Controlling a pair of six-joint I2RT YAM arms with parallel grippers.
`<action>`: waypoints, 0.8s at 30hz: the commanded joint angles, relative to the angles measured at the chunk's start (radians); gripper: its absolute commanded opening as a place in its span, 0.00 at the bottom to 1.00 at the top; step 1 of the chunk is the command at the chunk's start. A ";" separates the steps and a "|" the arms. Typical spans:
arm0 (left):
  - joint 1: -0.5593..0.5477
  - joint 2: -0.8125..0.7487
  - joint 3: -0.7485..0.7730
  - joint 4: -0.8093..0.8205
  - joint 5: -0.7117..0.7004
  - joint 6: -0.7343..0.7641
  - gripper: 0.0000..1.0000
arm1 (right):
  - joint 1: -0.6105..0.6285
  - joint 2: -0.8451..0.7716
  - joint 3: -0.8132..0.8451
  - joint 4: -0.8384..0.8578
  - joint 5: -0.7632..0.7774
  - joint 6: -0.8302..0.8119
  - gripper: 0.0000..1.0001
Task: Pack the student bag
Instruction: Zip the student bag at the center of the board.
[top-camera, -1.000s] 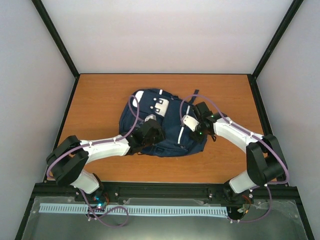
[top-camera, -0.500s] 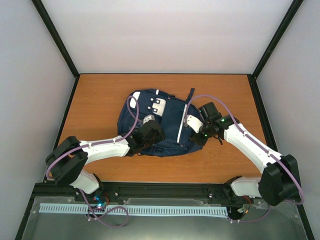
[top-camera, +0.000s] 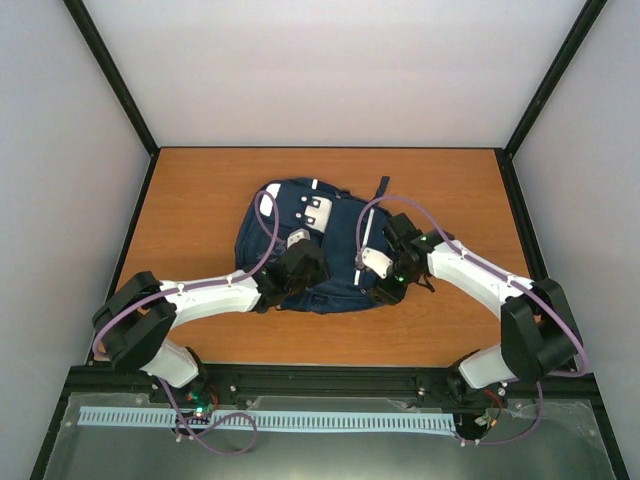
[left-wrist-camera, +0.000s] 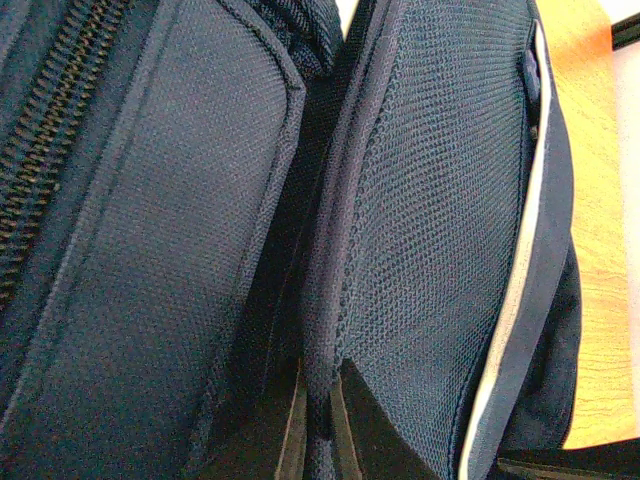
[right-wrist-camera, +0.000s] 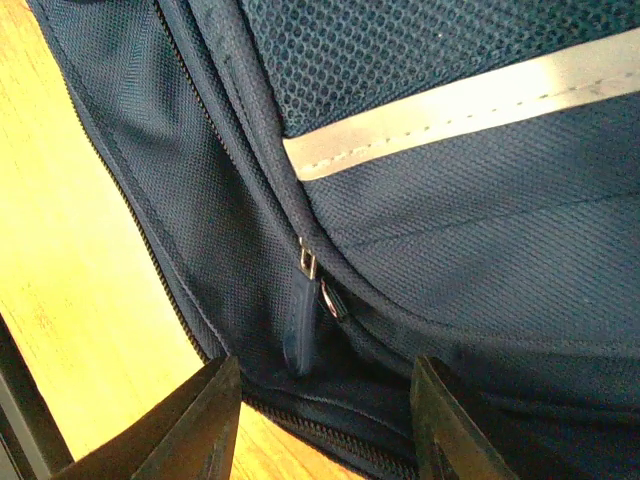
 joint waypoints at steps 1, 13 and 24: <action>0.000 0.007 0.032 -0.045 -0.056 -0.007 0.01 | 0.017 0.018 0.001 0.007 -0.022 -0.005 0.49; 0.000 0.004 0.036 -0.050 -0.060 0.005 0.01 | 0.038 0.100 0.010 0.024 -0.049 0.030 0.38; 0.000 0.005 0.037 -0.062 -0.066 0.008 0.01 | 0.053 0.074 0.006 0.001 -0.054 0.034 0.20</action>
